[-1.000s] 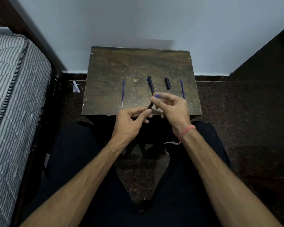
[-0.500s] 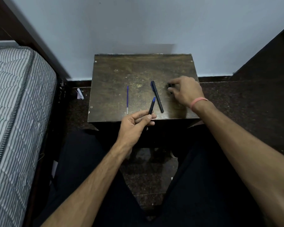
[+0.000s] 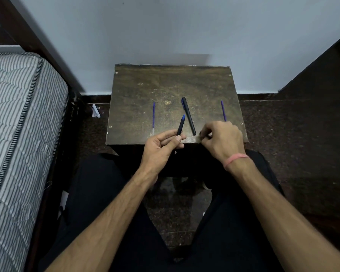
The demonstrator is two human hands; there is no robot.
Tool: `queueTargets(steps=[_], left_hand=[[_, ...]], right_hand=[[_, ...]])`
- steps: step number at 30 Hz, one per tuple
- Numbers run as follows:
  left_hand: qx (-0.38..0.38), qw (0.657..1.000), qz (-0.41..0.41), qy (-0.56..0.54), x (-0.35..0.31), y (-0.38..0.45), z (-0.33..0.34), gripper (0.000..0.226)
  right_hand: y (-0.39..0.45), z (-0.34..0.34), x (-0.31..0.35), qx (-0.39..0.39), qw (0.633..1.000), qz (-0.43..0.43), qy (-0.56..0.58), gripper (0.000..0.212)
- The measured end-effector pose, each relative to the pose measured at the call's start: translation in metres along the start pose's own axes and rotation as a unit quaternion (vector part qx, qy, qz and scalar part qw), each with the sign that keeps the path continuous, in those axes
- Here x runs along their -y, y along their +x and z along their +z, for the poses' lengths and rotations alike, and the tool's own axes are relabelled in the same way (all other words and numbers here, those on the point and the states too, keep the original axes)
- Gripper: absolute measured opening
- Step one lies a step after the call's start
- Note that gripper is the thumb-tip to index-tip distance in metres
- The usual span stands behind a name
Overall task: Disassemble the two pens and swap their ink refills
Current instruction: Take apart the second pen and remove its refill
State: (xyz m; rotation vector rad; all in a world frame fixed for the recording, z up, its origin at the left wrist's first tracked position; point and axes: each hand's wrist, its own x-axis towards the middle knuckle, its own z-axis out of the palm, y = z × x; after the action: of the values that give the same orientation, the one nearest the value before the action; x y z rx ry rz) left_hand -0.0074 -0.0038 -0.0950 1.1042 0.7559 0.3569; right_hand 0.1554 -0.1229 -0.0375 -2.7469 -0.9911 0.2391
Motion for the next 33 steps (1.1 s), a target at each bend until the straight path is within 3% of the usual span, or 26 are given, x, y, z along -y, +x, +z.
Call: queueTargets(steps=[2,3,5,7,9,11,16,22,25,29,33], left_hand=[[0.006,1.0,-0.003,0.004,0.0,-0.001,0.0,0.027],[0.009,1.0,-0.004,0.005,0.0,-0.001,0.0,0.027],[0.012,1.0,-0.007,0.008,0.001,-0.001,0.001,0.026],[0.014,0.999,-0.008,0.032,0.001,-0.002,0.002,0.027],[0.025,0.997,-0.006,0.066,0.0,-0.004,0.003,0.026],[0.036,0.995,-0.005,0.092,0.0,-0.007,0.005,0.024],[0.037,0.992,-0.006,0.117,0.0,-0.01,0.009,0.022],[0.037,0.992,-0.004,0.123,-0.001,-0.009,0.009,0.019],[0.033,0.992,-0.004,0.125,0.001,-0.008,0.008,0.018],[0.036,0.99,0.005,0.133,0.003,-0.008,0.007,0.026],[0.043,0.99,0.019,0.135,0.0,-0.01,0.007,0.028]], right_hand=[[-0.012,0.002,-0.005,0.018,0.991,0.039,0.131,0.012],[-0.016,0.002,-0.005,0.03,0.963,0.073,0.259,0.015],[-0.019,-0.001,-0.005,0.041,0.835,0.141,0.531,0.023],[-0.018,-0.004,-0.008,0.033,0.703,0.17,0.69,0.029],[-0.014,-0.006,-0.012,0.048,0.632,0.185,0.751,0.033],[-0.011,-0.005,-0.015,0.072,0.597,0.198,0.774,0.037],[-0.007,0.002,-0.013,0.092,0.578,0.194,0.787,0.038],[-0.006,0.004,-0.015,0.109,0.597,0.18,0.774,0.032],[-0.006,0.006,-0.015,0.116,0.622,0.167,0.756,0.033],[-0.008,0.013,-0.009,0.132,0.695,0.115,0.697,0.031],[-0.009,0.018,-0.008,0.122,0.705,0.105,0.691,0.019]])
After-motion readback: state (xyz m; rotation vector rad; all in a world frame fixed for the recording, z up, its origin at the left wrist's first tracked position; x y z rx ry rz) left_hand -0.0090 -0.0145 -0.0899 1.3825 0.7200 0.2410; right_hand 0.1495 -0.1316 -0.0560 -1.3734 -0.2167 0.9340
